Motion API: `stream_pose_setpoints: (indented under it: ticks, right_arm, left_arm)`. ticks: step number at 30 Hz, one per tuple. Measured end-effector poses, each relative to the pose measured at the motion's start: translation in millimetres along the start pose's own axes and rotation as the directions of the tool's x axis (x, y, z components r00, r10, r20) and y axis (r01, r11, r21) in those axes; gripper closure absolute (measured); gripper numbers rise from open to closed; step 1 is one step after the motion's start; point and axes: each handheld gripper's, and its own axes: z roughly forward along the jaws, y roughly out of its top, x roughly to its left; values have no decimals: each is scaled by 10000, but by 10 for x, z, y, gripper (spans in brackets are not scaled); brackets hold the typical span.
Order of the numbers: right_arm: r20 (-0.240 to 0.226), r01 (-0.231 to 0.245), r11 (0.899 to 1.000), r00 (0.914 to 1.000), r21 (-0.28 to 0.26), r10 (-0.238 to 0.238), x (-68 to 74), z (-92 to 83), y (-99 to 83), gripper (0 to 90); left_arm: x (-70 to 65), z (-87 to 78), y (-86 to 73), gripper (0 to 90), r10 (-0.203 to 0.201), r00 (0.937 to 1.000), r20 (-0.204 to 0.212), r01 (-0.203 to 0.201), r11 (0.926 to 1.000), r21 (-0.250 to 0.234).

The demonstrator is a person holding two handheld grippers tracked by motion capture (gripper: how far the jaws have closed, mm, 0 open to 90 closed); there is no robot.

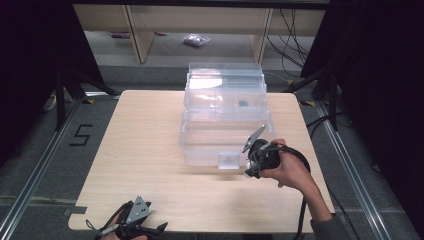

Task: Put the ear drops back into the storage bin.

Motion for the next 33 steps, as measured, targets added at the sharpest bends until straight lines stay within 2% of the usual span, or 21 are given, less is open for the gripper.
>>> stream_pose_setpoints:
  ticks: [1, 3, 4, 5, 7, 8, 9, 10, 11, 15, 17, 19, 21, 24, 27, 29, 31, 33]
  right_arm:
    - [27, 7, 10000, 10000, -43, -6, -19, -28, 4, 601]
    - [-38, -66, 10000, 10000, -70, 66, -50, -74, 16, 601]
    - [-37, -37, 10000, 10000, -91, 37, -68, -97, 22, 601]
    - [-32, -20, 9999, 10000, -108, 19, -78, -111, 27, 601]
    - [-40, -158, 9998, 9999, -143, 158, -99, -158, 37, 601]
    - [-75, -68, 9998, 9999, -171, 67, -117, -179, 43, 601]
    - [-54, -180, 9997, 9998, -166, 179, -121, -199, 49, 601]
    - [-94, -238, 9996, 9997, -159, 237, -130, -221, 56, 601]
    - [-87, -90, 9998, 9999, -187, 88, -154, -237, 65, 601]
    - [-101, -329, 9994, 9994, -146, 328, -203, -324, 100, 601]
    - [-103, -218, 9997, 9997, -113, 216, -232, -364, 124, 601]
    - [-93, -318, 9995, 9995, -83, 317, -260, -404, 151, 601]
    - [-40, -285, 9996, 9996, -32, 285, -292, -421, 175, 602]
    - [-17, -554, 9985, 9985, 7, 554, -353, -448, 213, 601]
    - [-49, -460, 9989, 9989, -64, 459, -434, -468, 246, 601]
    - [-30, -602, 9982, 9982, 9, 602, -482, -490, 268, 601]
    - [42, -694, 9976, 9976, 66, 694, -523, -492, 284, 601]
    - [31, -830, 9965, 9965, 135, 830, -573, -488, 296, 601]
  left_arm:
    - [3, -2, 2, 155, 57, 10000, 31, -57, 10000, 29]
    - [18, -19, 0, 155, 414, 9991, 128, -418, 9985, 342]
    - [15, -17, -1, 155, 348, 9993, 133, -352, 9989, 313]
    - [-5, 2, -3, 155, -13, 10000, 47, 13, 10000, 3]
    - [0, 2, 3, 155, 36, 10000, 81, -37, 10000, 9]
    - [4, -5, 2, 155, 177, 9998, 127, -178, 9998, 111]
    - [18, -17, 1, 155, 376, 9992, 149, -380, 9988, 314]
    - [5, -4, -2, 155, 136, 9998, 115, -137, 9998, 132]
    - [2, 3, 0, 155, 16, 10000, 25, -16, 10000, 21]
    - [0, 5, -5, 155, 0, 10000, 61, 0, 10000, 23]
    - [12, 0, -1, 155, 66, 10000, 14, -66, 10000, 73]
    - [11, 2, 3, 155, 110, 9999, 88, -111, 9999, 69]
    - [11, 4, -5, 155, 150, 9999, 65, -151, 9997, 187]
    - [9, 3, 3, 155, 32, 10000, 68, -32, 10000, 34]
    - [19, 12, -8, 155, 134, 9999, 31, -135, 9998, 112]
    - [11, 19, -5, 155, -47, 10000, -76, 48, 9999, 104]
    - [15, 4, 1, 155, 142, 9999, 79, -143, 9998, 148]
    - [18, 8, -5, 155, 110, 9999, 91, -112, 9998, 150]
